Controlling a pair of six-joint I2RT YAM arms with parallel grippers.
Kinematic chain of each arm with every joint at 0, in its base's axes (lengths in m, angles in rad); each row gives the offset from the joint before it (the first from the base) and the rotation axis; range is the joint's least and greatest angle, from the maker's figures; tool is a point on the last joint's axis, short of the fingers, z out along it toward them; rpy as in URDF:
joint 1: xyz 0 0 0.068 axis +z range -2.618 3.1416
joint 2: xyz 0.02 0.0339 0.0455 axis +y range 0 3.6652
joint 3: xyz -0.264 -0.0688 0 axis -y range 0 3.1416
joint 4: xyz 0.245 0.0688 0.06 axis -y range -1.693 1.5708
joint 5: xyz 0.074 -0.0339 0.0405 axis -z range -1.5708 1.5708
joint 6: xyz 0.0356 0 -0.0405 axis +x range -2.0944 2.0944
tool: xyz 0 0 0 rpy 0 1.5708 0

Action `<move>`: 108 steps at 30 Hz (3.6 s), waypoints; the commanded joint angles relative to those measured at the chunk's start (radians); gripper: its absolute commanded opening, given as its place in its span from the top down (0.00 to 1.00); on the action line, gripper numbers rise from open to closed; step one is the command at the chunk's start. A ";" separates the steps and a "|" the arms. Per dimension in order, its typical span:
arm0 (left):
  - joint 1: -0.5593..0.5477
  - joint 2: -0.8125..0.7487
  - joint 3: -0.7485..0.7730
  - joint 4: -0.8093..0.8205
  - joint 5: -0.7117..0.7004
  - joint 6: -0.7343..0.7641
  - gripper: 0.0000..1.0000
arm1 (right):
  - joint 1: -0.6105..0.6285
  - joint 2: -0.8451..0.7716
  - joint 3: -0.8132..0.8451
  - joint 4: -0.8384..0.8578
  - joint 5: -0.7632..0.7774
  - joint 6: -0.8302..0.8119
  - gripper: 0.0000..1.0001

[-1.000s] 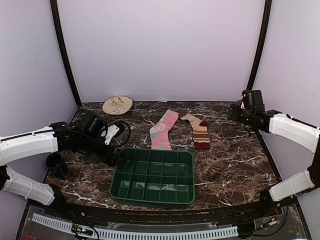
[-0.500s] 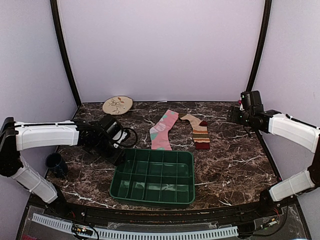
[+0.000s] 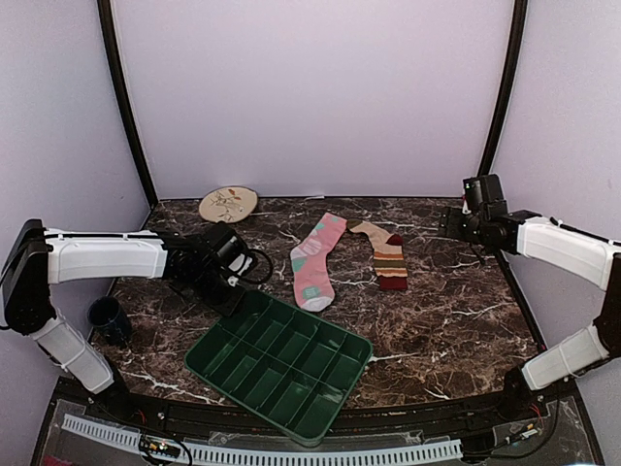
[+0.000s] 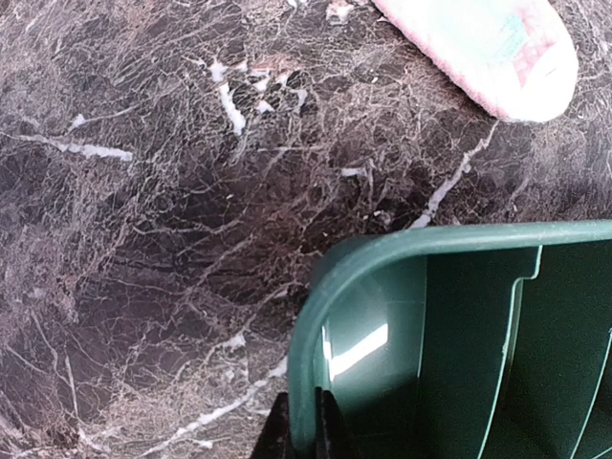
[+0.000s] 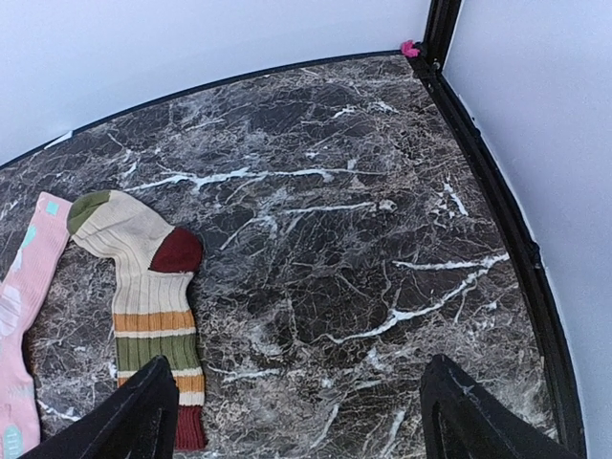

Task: Roll the socks
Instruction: Pick up the storage box from the center of the board, then place the storage box at the center of the board.

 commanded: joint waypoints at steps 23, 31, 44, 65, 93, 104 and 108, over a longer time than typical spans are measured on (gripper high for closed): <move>0.233 -0.203 0.195 -0.148 -0.195 -0.099 1.00 | 0.124 0.094 0.168 -0.006 0.059 0.004 0.16; 0.370 -0.273 0.177 -0.094 -0.180 -0.150 1.00 | 0.178 0.131 0.210 -0.012 0.077 0.004 0.16; 0.540 -0.377 0.150 -0.067 -0.121 -0.271 1.00 | 0.247 0.239 0.312 -0.014 0.072 -0.013 0.16; 0.617 -0.422 -0.133 0.115 -0.263 -0.810 1.00 | 0.401 0.459 0.456 -0.028 -0.016 -0.105 0.16; 0.630 -0.384 -0.295 0.217 -0.192 -1.024 1.00 | 0.634 0.668 0.498 -0.112 -0.150 -0.270 0.17; 0.630 -0.325 -0.276 0.247 -0.178 -1.030 1.00 | 0.635 0.773 0.559 -0.126 -0.050 -0.341 0.17; 0.630 -0.294 -0.240 0.241 -0.174 -1.003 1.00 | 0.638 0.785 0.562 -0.164 -0.052 -0.342 0.18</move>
